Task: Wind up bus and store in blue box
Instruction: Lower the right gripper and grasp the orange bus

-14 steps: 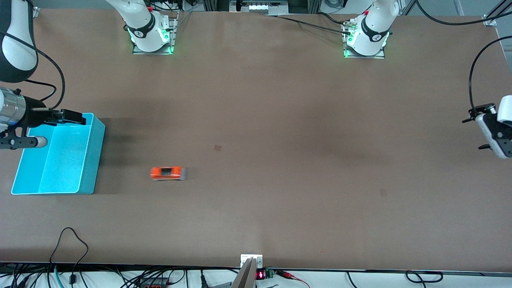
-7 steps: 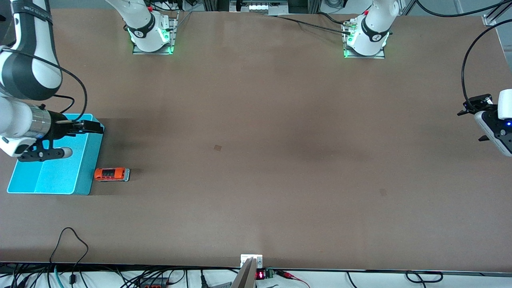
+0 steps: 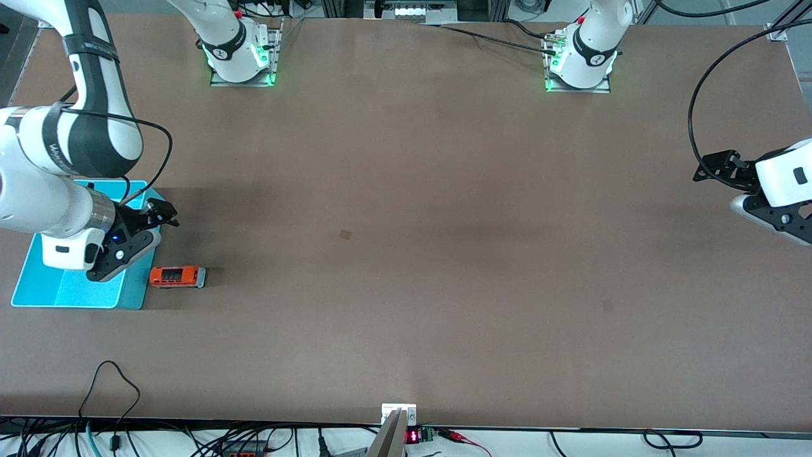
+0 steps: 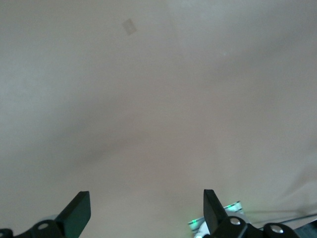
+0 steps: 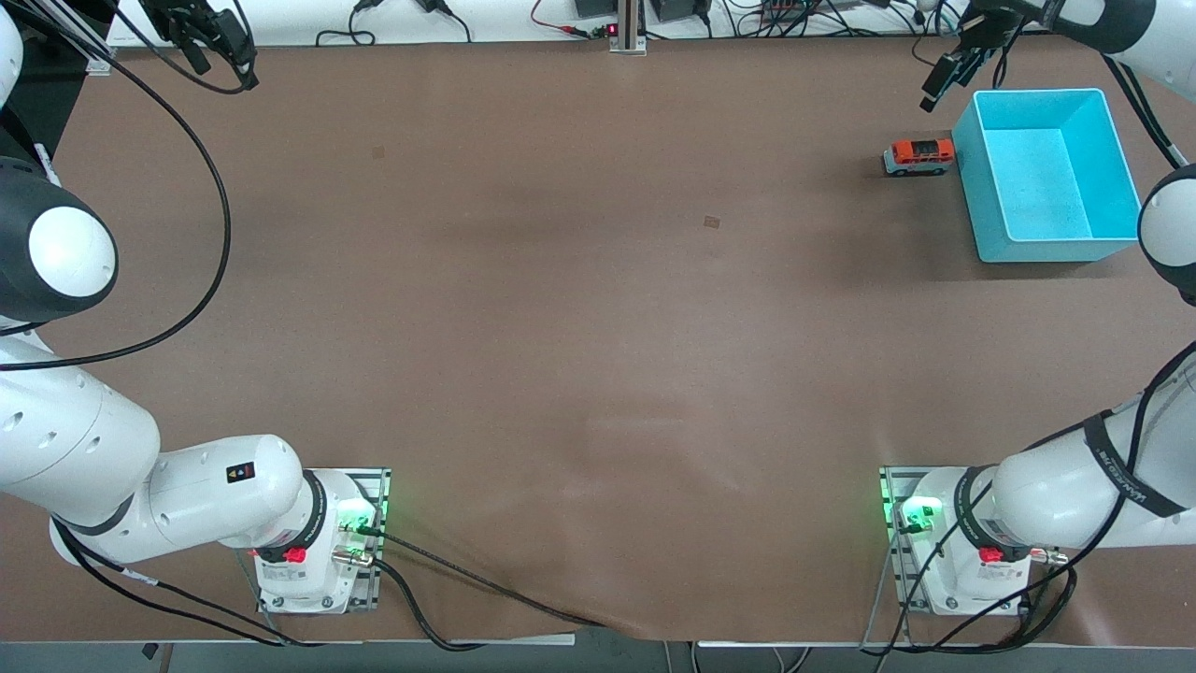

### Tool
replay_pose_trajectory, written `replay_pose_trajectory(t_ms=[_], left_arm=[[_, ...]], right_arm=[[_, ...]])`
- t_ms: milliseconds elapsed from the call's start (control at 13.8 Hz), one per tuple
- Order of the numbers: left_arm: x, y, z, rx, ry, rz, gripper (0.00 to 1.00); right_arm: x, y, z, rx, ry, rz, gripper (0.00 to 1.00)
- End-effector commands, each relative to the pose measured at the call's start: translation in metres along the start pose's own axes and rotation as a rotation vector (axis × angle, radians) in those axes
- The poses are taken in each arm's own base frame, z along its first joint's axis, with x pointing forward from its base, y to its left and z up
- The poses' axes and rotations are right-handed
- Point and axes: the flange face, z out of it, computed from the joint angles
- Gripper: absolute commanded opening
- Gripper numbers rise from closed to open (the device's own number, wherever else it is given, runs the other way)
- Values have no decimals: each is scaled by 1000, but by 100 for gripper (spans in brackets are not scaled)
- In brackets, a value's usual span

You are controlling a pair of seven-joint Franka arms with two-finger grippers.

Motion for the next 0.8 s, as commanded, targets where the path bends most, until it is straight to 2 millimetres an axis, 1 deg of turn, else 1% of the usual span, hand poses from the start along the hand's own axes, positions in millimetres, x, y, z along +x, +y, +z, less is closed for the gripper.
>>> replay_pose_trajectory(t_ms=[0,72,145,217,289,362,506,651,723], left_arm=[[-1,17,-17,2,-5,-108,100],[1,24,-18,8,-6,-141,100],[3,40,-23,22,7,-153,100],[2,48,-26,29,10,-169,100],[-3,46,-28,36,15,-200,100],[-6,49,-28,46,25,-229,100],[-10,56,-33,86,126,-324,100],[-19,73,-31,119,246,-371,100],[-22,76,-30,123,266,-366,100]], right_arm=[[-11,18,22,-51,7,-314,100],[-15,28,32,-60,19,-410,100],[-18,35,45,-64,25,-467,100],[-18,41,59,-60,24,-497,100],[-17,43,74,-49,20,-525,100],[-15,46,88,-39,16,-559,100],[-12,48,108,-38,17,-617,100],[-7,49,130,-44,14,-680,100],[-6,49,140,-40,12,-706,100]])
